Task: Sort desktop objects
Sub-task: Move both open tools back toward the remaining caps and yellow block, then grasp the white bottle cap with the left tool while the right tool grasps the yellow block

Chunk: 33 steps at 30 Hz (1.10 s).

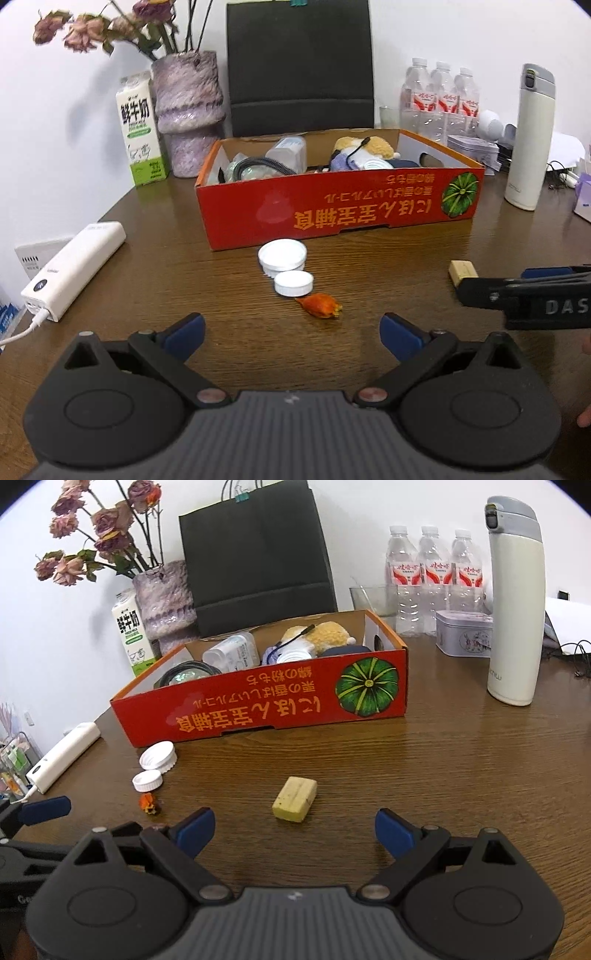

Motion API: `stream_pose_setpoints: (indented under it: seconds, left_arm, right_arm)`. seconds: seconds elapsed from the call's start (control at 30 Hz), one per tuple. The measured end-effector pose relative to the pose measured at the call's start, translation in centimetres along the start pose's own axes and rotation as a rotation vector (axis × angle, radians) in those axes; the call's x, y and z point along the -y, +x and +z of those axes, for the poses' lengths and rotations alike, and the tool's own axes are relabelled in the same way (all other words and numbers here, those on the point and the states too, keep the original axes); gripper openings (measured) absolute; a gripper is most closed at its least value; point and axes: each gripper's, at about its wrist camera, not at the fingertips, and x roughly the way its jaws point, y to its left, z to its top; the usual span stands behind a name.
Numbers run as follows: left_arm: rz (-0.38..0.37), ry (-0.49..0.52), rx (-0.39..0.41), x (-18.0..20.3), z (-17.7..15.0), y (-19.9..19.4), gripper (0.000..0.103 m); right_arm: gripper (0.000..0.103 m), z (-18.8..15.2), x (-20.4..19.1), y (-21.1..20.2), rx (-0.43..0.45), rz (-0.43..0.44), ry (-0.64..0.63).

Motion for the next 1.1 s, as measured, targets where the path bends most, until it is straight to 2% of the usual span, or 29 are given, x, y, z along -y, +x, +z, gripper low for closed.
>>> stream_pose_setpoints:
  seconds: [0.2, 0.3, 0.57, 0.73, 0.83, 0.9, 1.0, 1.03, 1.07, 1.1]
  left_arm:
    - [0.016, -0.073, -0.005, -1.1, 0.7, 0.9, 0.103]
    - [0.004, -0.098, 0.009, -1.0, 1.1, 1.0, 0.103]
    - [0.011, -0.022, 0.005, -0.2, 1.1, 1.9, 0.103]
    - [-0.018, -0.031, -0.027, -0.3, 0.9, 2.8, 0.103]
    - [-0.035, -0.024, -0.035, -0.1, 1.4, 3.4, 0.103]
    - [-0.024, -0.027, -0.025, -0.3, 1.9, 4.0, 0.103]
    - [-0.04, -0.078, -0.029, -0.9, 2.7, 4.8, 0.085]
    - [-0.05, -0.089, -0.035, -1.0, 2.9, 5.0, 0.075]
    - [-0.067, -0.101, -0.043, -1.2, 2.8, 5.2, 0.056]
    - [-0.074, -0.106, -0.054, -1.3, 2.8, 5.4, 0.044]
  right_arm:
    - [0.094, 0.5, 0.9, 0.7, -0.029, -0.034, 0.029]
    - [0.094, 0.9, 0.7, 0.7, -0.027, -0.047, 0.005]
    - [0.092, 2.4, 0.9, 0.4, 0.009, -0.047, -0.083]
    - [0.091, 3.3, 2.1, 1.4, -0.049, 0.032, -0.123]
    - [0.09, 3.8, 2.8, 2.2, -0.083, 0.131, -0.085]
    - [0.089, 4.0, 2.5, 2.6, -0.086, 0.145, -0.082]
    - [0.082, 4.0, 1.4, 2.9, -0.091, 0.124, -0.132]
    - [0.079, 3.8, 1.1, 2.9, -0.093, 0.129, -0.149]
    - [0.075, 3.5, 0.9, 2.9, -0.089, 0.138, -0.161]
    - [0.073, 3.2, 0.8, 2.8, -0.084, 0.142, -0.17]
